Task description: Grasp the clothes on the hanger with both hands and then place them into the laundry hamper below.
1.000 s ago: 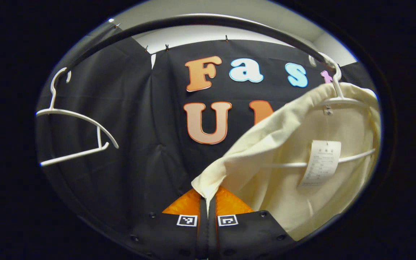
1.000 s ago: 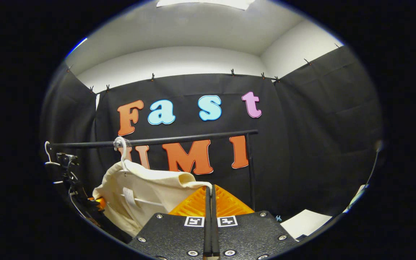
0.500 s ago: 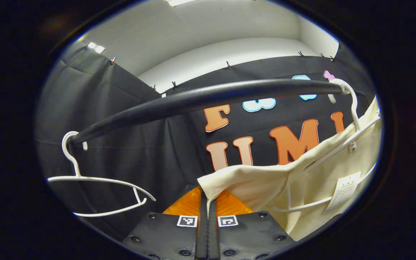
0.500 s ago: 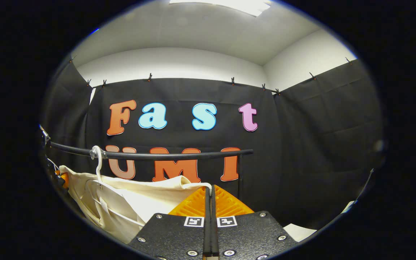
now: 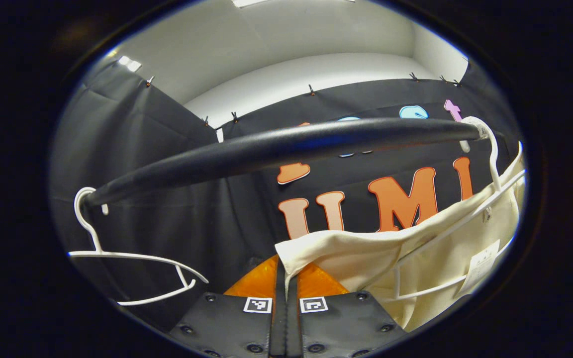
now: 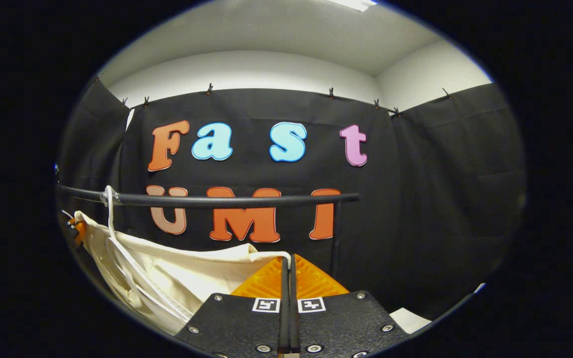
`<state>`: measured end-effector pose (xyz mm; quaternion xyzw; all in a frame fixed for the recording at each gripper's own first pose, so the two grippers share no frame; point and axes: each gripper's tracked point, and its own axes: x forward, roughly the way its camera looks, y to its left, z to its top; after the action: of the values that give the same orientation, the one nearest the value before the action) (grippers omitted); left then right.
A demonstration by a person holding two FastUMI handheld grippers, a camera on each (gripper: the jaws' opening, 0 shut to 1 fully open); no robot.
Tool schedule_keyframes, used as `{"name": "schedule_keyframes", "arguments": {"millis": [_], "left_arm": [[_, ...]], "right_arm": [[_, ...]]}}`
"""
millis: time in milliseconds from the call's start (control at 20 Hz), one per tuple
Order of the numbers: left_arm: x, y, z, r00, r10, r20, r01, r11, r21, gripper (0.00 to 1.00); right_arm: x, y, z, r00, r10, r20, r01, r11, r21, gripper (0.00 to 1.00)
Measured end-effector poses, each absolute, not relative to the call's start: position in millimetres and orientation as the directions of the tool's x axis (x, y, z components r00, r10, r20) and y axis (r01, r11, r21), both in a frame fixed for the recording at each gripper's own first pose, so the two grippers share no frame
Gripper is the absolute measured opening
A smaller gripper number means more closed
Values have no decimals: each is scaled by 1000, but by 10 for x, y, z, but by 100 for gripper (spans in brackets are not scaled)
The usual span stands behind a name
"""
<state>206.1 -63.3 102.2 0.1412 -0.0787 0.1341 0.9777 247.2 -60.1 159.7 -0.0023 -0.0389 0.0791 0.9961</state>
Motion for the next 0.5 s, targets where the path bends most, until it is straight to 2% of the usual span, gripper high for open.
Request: {"name": "schedule_keyframes", "arguments": {"millis": [300,500], "left_arm": [[2133,-432,673,955,276,104,-293,927,234,6],[2103,-362,469,958,282,47,-285,938,195,6]], "right_arm": [[2496,-444,1099,960,281,14,-282,957,64,0],[2635,-412,681,931,359,-64,-338,915,220,0]]}}
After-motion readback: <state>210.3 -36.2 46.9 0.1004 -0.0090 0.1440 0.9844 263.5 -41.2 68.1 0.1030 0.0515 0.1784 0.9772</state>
